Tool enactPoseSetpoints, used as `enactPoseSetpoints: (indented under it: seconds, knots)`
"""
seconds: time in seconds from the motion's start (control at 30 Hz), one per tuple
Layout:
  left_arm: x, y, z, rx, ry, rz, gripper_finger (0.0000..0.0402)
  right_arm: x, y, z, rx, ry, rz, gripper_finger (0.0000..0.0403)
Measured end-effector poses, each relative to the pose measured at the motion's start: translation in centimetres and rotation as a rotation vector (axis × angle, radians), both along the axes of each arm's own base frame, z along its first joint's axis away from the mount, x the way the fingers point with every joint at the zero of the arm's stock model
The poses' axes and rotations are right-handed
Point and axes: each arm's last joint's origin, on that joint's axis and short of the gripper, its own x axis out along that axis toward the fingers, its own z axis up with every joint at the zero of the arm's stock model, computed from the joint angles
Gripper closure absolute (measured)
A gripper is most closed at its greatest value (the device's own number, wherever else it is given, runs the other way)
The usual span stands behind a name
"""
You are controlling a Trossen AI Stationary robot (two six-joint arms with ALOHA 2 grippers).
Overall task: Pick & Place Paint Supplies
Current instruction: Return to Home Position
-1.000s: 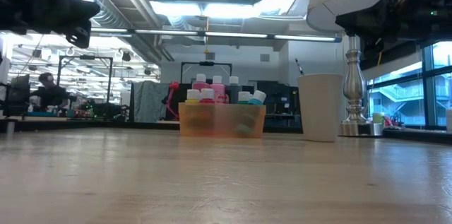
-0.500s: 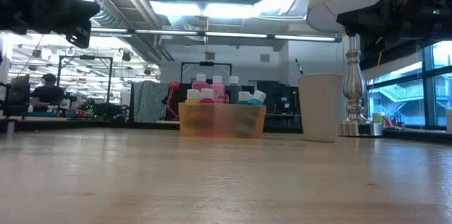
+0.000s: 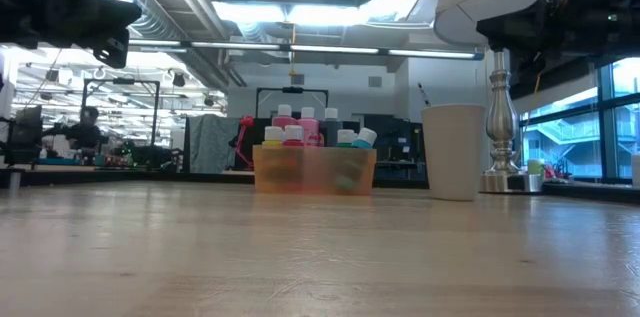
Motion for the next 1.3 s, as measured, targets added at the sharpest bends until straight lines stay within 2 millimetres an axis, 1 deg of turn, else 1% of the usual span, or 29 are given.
enactPoseSetpoints:
  seconds: [0.37, 0.57, 0.93, 1.3]
  knots:
    - [0.0, 0.0, 0.0, 0.0, 0.0, 0.0, 0.04, -1.9, -0.5, 0.9, 0.0, -0.089, -0.049, 0.0393]
    - [0.0, 0.0, 0.0, 0.0, 0.0, 0.0, 0.04, -2.1, -0.5, 1.1, 0.001, -0.115, -0.043, 0.0393]
    - [0.0, 0.0, 0.0, 0.0, 0.0, 0.0, 0.04, -1.6, -0.4, -0.5, -0.001, 0.053, -0.032, 0.0393]
    - [0.0, 0.0, 0.0, 0.0, 0.0, 0.0, 0.04, -1.5, -0.4, -1.3, -0.002, 0.14, -0.032, 0.0393]
